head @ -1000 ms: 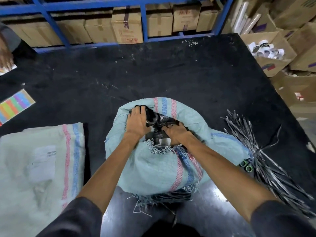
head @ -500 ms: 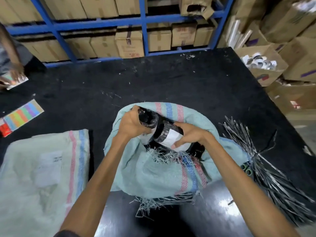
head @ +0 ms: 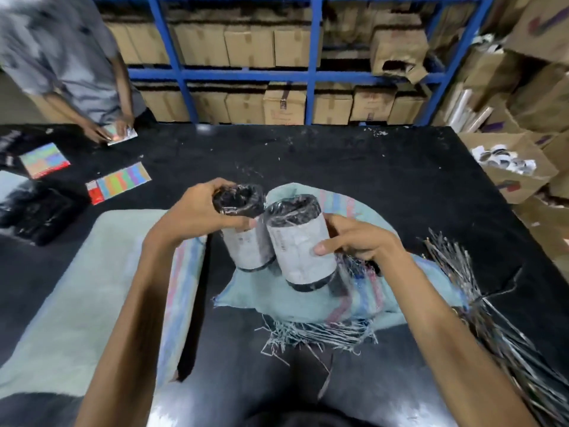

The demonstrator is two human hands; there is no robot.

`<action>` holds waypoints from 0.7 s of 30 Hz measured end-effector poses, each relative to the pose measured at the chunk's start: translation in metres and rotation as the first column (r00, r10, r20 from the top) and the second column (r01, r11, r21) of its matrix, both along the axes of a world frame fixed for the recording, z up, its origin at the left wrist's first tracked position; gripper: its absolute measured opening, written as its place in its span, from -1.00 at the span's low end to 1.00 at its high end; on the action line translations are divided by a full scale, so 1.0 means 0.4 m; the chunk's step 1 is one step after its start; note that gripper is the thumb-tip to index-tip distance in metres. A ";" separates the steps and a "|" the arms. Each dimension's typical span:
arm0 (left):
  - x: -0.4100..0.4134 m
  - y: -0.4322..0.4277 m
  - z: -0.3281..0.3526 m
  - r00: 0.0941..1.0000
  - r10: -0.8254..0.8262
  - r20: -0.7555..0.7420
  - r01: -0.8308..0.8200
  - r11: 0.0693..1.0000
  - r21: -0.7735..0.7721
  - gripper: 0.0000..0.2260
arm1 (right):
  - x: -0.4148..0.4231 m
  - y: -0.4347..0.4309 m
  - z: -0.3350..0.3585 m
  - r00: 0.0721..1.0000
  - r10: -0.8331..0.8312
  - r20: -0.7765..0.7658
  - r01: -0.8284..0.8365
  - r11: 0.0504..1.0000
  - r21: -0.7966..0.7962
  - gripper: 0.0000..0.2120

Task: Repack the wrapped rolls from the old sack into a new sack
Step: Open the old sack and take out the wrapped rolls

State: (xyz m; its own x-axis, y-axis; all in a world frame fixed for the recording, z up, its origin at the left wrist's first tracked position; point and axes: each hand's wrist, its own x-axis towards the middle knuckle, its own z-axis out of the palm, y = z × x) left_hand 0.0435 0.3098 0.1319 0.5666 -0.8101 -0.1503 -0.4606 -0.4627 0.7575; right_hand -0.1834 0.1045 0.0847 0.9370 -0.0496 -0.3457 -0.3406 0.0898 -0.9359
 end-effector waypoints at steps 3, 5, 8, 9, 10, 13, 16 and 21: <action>-0.019 0.133 -0.062 0.999 -0.011 0.044 0.006 0.995 0.103 -0.50 | 0.029 0.107 -0.039 0.974 0.220 -0.044 -0.221 0.975 -0.012 -0.50; -0.031 0.217 -0.123 0.999 0.024 0.023 -0.027 0.986 0.162 -0.50 | 0.046 0.176 -0.101 0.953 0.291 -0.082 -0.295 0.955 -0.043 -0.43; -0.053 0.315 -0.226 0.997 0.074 0.021 -0.077 0.970 0.231 -0.46 | 0.049 0.281 -0.203 0.953 0.282 -0.108 -0.293 0.951 -0.099 -0.33; -0.060 0.339 -0.262 0.995 0.098 0.026 -0.101 0.966 0.238 -0.43 | 0.047 0.314 -0.239 0.959 0.257 -0.120 -0.273 0.952 -0.138 -0.31; -0.068 0.359 -0.297 0.992 0.123 0.026 -0.126 0.964 0.235 -0.39 | 0.045 0.342 -0.274 0.966 0.225 -0.125 -0.246 0.952 -0.182 -0.29; -0.095 0.388 -0.393 0.979 0.202 0.038 -0.205 0.951 0.232 -0.27 | 0.041 0.408 -0.370 0.991 0.049 -0.127 -0.093 0.925 -0.368 -0.17; -0.131 0.394 -0.452 0.947 0.310 0.083 -0.321 0.925 0.202 -0.24 | 0.053 0.452 -0.446 0.991 -0.127 -0.044 0.091 0.873 -0.478 -0.13; -0.178 0.394 -0.510 0.905 0.396 0.155 -0.415 0.902 0.116 -0.26 | 0.081 0.475 -0.517 0.973 -0.229 0.031 0.208 0.809 -0.550 -0.11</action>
